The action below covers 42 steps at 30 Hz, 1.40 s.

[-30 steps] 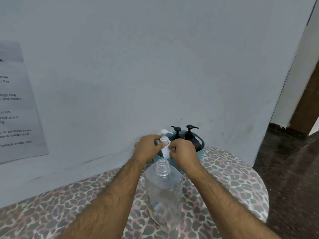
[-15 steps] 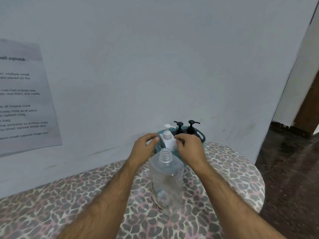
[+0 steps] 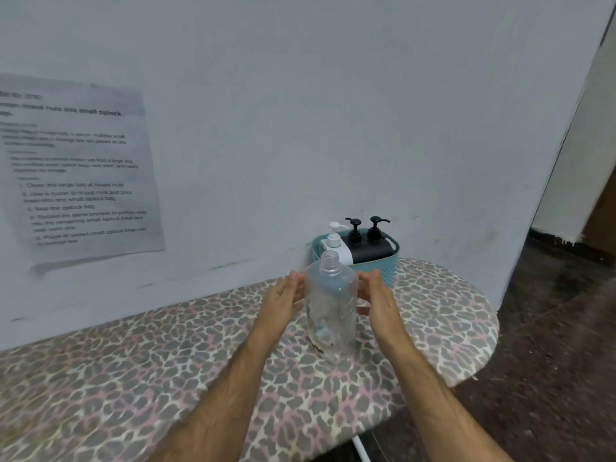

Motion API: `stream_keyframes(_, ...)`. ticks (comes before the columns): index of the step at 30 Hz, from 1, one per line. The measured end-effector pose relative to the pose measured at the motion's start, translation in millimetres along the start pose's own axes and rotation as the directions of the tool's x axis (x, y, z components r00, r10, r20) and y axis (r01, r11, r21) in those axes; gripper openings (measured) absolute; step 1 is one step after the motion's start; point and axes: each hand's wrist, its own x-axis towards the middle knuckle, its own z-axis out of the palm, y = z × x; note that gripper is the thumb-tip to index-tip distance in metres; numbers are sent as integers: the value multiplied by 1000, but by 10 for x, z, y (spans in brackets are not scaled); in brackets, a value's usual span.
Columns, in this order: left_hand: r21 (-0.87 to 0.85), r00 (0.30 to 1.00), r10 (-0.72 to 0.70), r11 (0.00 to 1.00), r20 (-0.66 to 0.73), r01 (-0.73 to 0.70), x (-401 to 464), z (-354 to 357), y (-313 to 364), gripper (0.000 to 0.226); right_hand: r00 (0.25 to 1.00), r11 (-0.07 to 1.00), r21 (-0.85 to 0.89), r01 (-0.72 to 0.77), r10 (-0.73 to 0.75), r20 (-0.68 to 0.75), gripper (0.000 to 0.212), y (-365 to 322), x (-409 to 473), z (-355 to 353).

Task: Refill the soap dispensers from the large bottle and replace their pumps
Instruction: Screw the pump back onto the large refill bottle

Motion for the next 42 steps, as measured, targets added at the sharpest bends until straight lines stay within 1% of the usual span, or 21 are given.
stream_keyframes(1, -6, 1000, 3, 1000, 6, -3, -74, 6, 15, 61, 1000, 1000, -2, -2, 2, 9, 78, 31, -66, -1)
stream_keyframes(5, -6, 999, -6, 1000, 49, 6, -320, 48, 62, 48, 997, 997, -83, -4, 10, 71, 101, 121, -298, 4)
stream_keyframes(6, -1, 998, -6, 1000, 62, 6, -372, 62, 79, 39, 996, 993, -115, -15, 26, 91, 105, 128, -334, 16)
stream_keyframes(8, 26, 997, 14, 1000, 74, -16, -478, 65, 96, 23, 992, 986, -169, -16, 38, 122, 107, 127, -397, 68)
stream_keyframes(9, 27, 997, 26, 999, 72, -28, -518, 63, 104, 22, 991, 983, -181, -3, 28, 134, 107, 129, -414, 95)
stream_keyframes(10, 23, 997, 37, 999, 62, -38, -561, 46, 107, 26, 990, 984, -180, 18, 8, 142, 106, 123, -437, 126)
stream_keyframes(12, 27, 998, 55, 998, 24, -56, -649, -27, 127, 36, 990, 983, -177, 42, -16, 142, 99, 86, -473, 201)
stream_keyframes(13, 32, 998, 58, 998, -3, -58, -697, -83, 142, 38, 988, 983, -175, 57, -31, 149, 94, 59, -496, 255)
stream_keyframes(15, 36, 997, 54, 998, -50, -52, -795, -202, 170, 38, 983, 983, -162, 87, -58, 175, 86, 15, -533, 376)
stream_keyframes(18, 21, 989, 80, 997, -128, -78, -1020, -451, 223, 35, 969, 986, -124, 115, -84, 231, 82, -56, -609, 682)
stream_keyframes(22, 40, 961, 118, 993, -250, -112, -1328, -880, 265, 31, 944, 988, -78, 136, -105, 313, 84, -121, -714, 1203)
stream_keyframes(25, 77, 936, 140, 990, -323, -121, -1576, -1219, 301, 30, 927, 992, -50, 120, -94, 362, 88, -133, -835, 1620)
stream_keyframes(29, 111, 904, 133, 989, -407, -95, -1898, -1658, 313, 32, 900, 994, -26, 104, -83, 428, 91, -126, -1010, 2152)
stream_keyframes(32, 124, 880, 122, 990, -459, -73, -2084, -1978, 277, 27, 877, 994, -13, 105, -86, 472, 89, -102, -1132, 2507)
stream_keyframes(36, 146, 855, 127, 987, -503, -61, -2229, -2250, 237, 26, 853, 994, -7, 111, -91, 515, 83, -72, -1237, 2803)
stream_keyframes(39, 174, 855, 132, 983, -502, -50, -2288, -2381, 180, 23, 838, 993, -8, 117, -94, 538, 87, -34, -1272, 2907)
stream_keyframes(42, 215, 835, 115, 977, -538, 5, -2309, -2563, 75, 25, 829, 992, -19, 126, -95, 551, 87, 23, -1286, 2963)
